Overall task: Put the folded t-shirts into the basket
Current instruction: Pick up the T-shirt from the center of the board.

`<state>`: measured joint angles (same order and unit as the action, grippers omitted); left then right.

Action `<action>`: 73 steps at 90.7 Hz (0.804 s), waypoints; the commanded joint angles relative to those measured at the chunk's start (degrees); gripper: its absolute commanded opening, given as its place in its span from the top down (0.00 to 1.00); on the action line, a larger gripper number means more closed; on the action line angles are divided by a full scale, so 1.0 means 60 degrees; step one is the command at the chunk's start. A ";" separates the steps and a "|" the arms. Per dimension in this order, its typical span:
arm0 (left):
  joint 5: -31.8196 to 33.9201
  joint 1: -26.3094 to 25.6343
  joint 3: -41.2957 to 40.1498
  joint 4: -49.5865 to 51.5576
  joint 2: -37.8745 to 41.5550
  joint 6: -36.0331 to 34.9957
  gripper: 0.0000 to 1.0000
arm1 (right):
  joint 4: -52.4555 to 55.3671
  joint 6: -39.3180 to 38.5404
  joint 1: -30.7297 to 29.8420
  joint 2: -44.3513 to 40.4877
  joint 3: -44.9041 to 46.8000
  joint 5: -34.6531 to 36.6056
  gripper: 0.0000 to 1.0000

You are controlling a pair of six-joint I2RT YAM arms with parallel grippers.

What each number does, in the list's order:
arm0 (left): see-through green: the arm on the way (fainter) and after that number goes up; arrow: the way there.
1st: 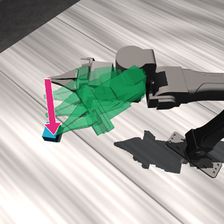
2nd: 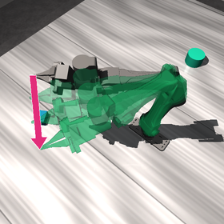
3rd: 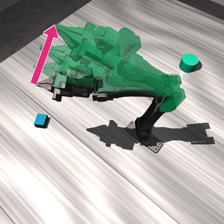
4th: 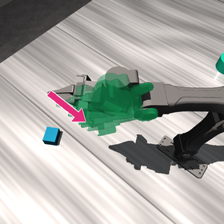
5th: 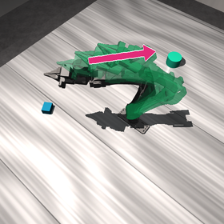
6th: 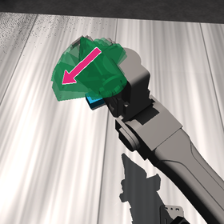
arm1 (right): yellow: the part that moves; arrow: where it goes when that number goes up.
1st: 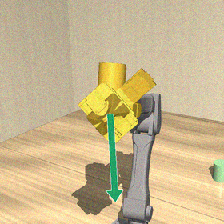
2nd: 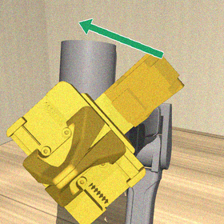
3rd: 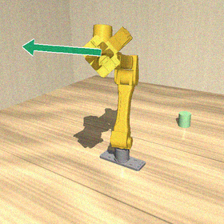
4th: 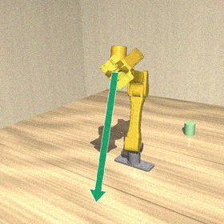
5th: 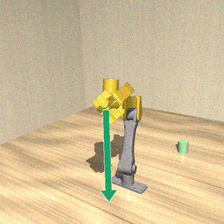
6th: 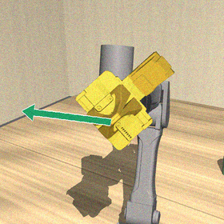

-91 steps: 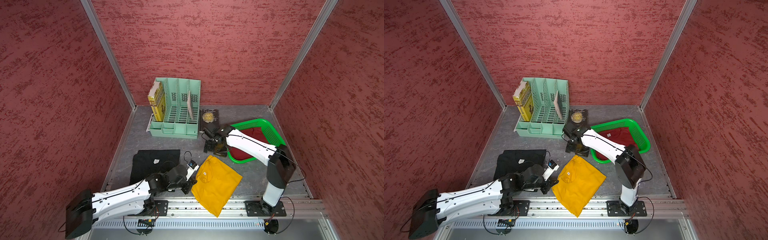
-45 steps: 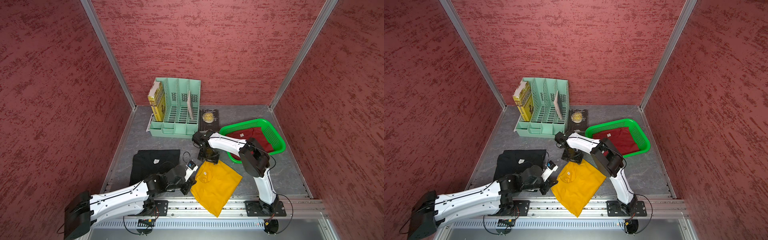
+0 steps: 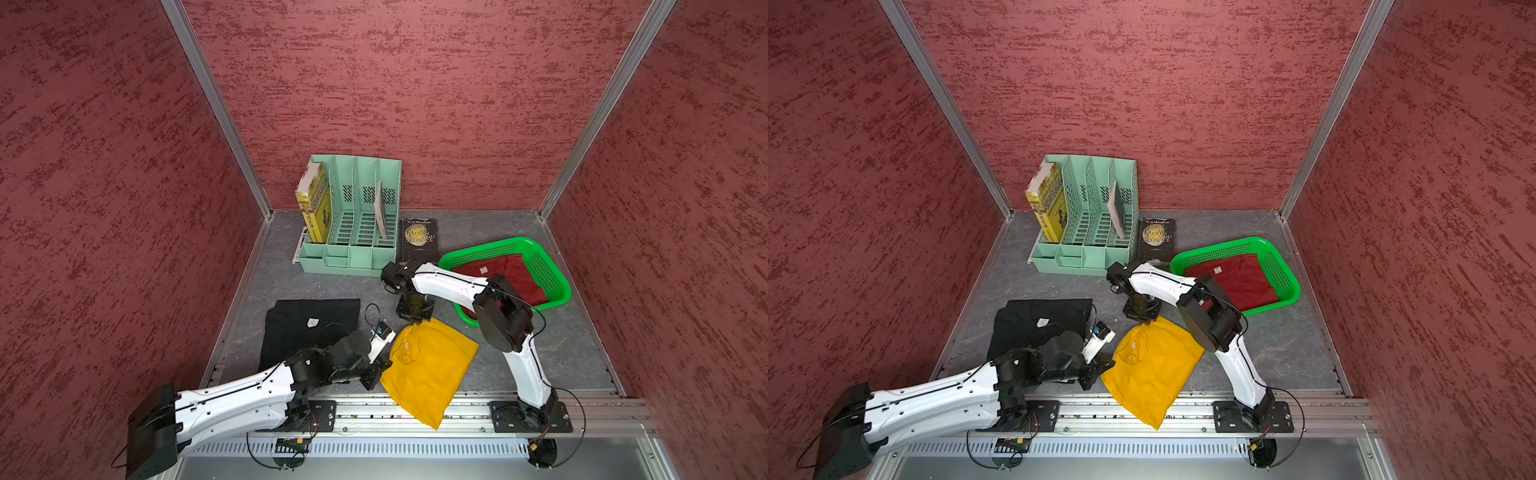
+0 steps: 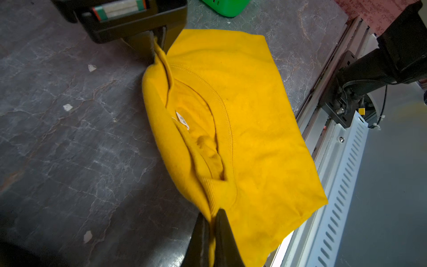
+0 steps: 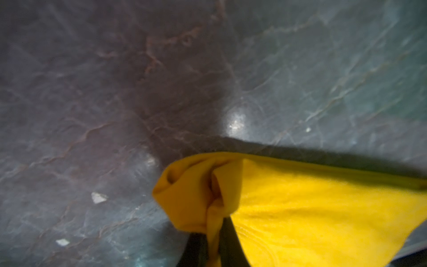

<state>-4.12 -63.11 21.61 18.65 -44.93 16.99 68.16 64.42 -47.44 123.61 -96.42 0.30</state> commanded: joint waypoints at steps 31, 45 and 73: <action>-0.0351 -0.1232 0.1765 0.0129 0.0176 -0.0717 1.00 | 0.0355 0.2044 -0.0431 -0.5498 0.2256 0.1820 1.00; -0.0070 -0.1889 0.3033 0.0466 -0.0329 -0.1235 1.00 | 0.0655 0.2435 -0.0523 -0.7016 0.3013 0.1926 1.00; -0.0680 -0.2750 0.6313 0.1816 -0.2365 -0.2433 1.00 | 0.0861 0.2810 -0.0519 -1.0054 0.3566 0.2635 1.00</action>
<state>-4.91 -78.50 53.87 26.83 -56.36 6.85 71.00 79.59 -50.22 68.71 -74.02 10.17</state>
